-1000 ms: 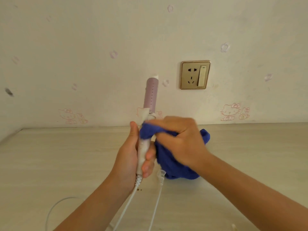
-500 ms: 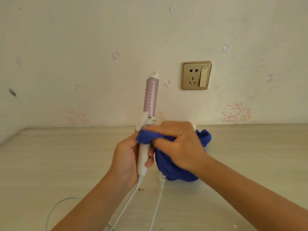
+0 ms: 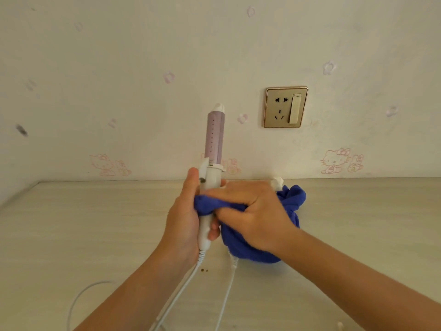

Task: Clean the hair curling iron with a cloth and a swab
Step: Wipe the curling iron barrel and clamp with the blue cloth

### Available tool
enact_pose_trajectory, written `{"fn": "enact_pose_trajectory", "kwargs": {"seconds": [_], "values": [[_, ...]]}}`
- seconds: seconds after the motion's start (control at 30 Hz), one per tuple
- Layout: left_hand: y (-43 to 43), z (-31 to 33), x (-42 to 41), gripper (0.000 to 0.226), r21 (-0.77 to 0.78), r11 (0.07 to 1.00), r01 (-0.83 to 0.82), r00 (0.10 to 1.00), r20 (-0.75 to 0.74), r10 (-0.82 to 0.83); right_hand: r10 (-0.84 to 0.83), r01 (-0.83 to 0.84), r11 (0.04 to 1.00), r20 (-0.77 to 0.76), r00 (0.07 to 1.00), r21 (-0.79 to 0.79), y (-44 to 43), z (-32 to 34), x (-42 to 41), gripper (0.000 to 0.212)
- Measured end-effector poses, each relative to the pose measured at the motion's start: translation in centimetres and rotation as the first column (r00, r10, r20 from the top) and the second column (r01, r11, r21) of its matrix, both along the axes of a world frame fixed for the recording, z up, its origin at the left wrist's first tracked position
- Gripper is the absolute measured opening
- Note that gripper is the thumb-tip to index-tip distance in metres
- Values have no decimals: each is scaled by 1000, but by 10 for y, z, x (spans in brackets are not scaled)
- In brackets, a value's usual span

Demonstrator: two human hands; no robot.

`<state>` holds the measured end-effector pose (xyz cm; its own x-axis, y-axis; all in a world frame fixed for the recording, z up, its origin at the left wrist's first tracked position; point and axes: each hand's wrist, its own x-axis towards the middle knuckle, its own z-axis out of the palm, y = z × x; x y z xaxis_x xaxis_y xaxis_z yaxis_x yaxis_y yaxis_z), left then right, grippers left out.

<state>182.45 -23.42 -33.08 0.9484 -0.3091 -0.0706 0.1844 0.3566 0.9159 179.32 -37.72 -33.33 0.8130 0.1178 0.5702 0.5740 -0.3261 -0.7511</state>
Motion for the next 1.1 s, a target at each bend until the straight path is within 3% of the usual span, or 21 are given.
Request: {"fn": "enact_pose_trajectory", "kwargs": {"seconds": [0.1,0.27,0.33,0.5,0.57,0.73,0.87,0.97,1.1], "values": [[1,1,0,63,45,996,-79,997,3,79,-26,29,991,25,999,-129,2,-2,0,45],[-9,2,-8,63,81,997,-14,1000,20,12,-262,256,964,88,961,74,-19,11,9,46],[-11,2,-10,62,103,993,-60,998,25,58,-233,227,971,86,969,72,-19,10,8,45],[4,8,-2,59,43,993,-113,989,-87,116,24,-24,992,0,1000,-125,7,-11,0,41],[4,7,-2,58,46,990,-137,987,-78,140,-28,34,988,44,999,-153,5,-10,3,42],[-11,2,-9,35,107,986,-127,991,59,121,-222,218,975,101,970,45,-16,3,12,43],[2,5,-1,44,4,996,-86,995,-44,86,15,-14,999,6,1000,-50,2,-8,2,41],[9,7,1,50,-8,998,-55,993,-102,54,36,-35,991,1,999,-129,8,-10,2,37],[-1,2,-5,37,-39,997,-65,992,-113,61,-186,188,982,89,978,-5,-8,2,9,45]]}}
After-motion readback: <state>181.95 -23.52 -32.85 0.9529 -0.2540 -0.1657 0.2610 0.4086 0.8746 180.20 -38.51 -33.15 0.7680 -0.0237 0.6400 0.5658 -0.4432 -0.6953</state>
